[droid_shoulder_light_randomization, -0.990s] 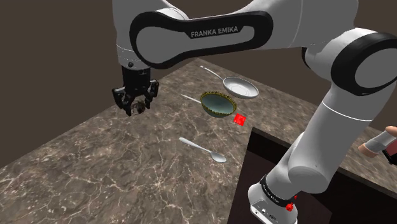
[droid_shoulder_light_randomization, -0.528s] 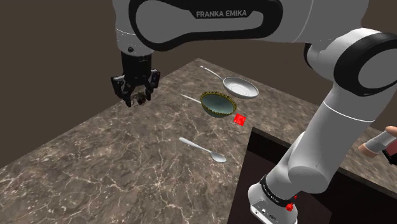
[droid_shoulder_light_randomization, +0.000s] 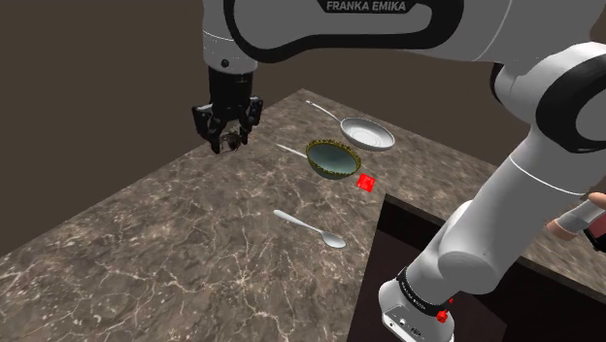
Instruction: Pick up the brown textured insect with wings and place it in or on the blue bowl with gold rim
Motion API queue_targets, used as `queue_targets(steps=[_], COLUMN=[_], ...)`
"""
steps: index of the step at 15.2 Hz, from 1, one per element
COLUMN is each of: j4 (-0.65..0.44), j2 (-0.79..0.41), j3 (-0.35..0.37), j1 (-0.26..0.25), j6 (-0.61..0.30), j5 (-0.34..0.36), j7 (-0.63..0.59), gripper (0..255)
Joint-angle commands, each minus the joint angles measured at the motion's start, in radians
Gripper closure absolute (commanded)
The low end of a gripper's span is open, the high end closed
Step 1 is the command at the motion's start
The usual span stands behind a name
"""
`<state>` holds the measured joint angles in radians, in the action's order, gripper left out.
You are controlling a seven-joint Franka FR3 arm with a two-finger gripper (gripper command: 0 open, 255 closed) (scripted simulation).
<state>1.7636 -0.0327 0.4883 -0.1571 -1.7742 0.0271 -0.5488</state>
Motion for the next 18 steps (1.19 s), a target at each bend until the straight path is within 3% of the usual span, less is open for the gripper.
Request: queue_targets(steps=[1, 9, 18], j4=[0.074, 0.314, 0.495], j2=[0.069, 0.297, 0.475], j3=[-0.023, -0.144, -0.304], j1=[0.028, 0.093, 0.155], j6=[-0.014, -0.039, -0.036], j5=[-0.032, -0.103, -0.09], j7=[0.058, 0.274, 0.498], gripper=[255, 255, 255])
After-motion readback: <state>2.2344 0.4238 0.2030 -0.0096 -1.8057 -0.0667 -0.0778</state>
